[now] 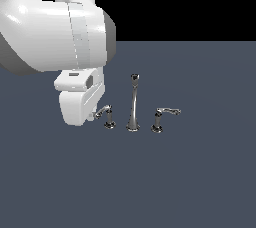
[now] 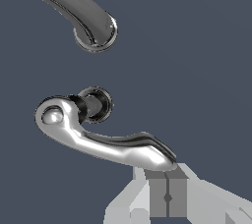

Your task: Turn on the faucet by rotating a designated handle.

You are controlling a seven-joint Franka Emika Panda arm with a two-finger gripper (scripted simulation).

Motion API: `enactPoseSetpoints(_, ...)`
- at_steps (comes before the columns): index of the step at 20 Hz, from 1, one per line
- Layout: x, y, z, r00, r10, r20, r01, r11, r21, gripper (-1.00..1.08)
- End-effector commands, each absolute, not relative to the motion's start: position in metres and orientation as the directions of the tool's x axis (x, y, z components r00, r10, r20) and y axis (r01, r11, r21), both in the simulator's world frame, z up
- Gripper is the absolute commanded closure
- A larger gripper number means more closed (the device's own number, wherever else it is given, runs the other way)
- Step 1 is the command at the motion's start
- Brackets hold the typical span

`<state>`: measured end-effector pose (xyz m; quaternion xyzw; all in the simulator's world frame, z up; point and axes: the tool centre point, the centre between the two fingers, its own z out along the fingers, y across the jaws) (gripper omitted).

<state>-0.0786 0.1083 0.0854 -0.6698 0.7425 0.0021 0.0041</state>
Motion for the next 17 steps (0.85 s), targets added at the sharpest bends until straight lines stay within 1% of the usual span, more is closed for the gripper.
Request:
enactPoseSetpoints(1, -0.083, 0.084, 0.086, -0.132, -0.991, -0.001, -0.991, 0.132, -0.001, 1.08)
enactPoseSetpoints(4, -0.087, 0.077, 0.086, -0.133, -0.991, 0.000, -0.991, 0.133, 0.000, 1.08)
enactPoseSetpoints(5, -0.087, 0.100, 0.085, -0.096, -0.995, -0.009, -0.995, 0.096, -0.001, 1.08)
enactPoseSetpoints(15, -0.077, 0.034, 0.086, -0.131, -0.991, -0.001, -0.991, 0.131, 0.000, 1.08)
enactPoseSetpoints(17, -0.076, 0.028, 0.086, -0.134, -0.991, 0.000, -0.991, 0.134, 0.000, 1.08)
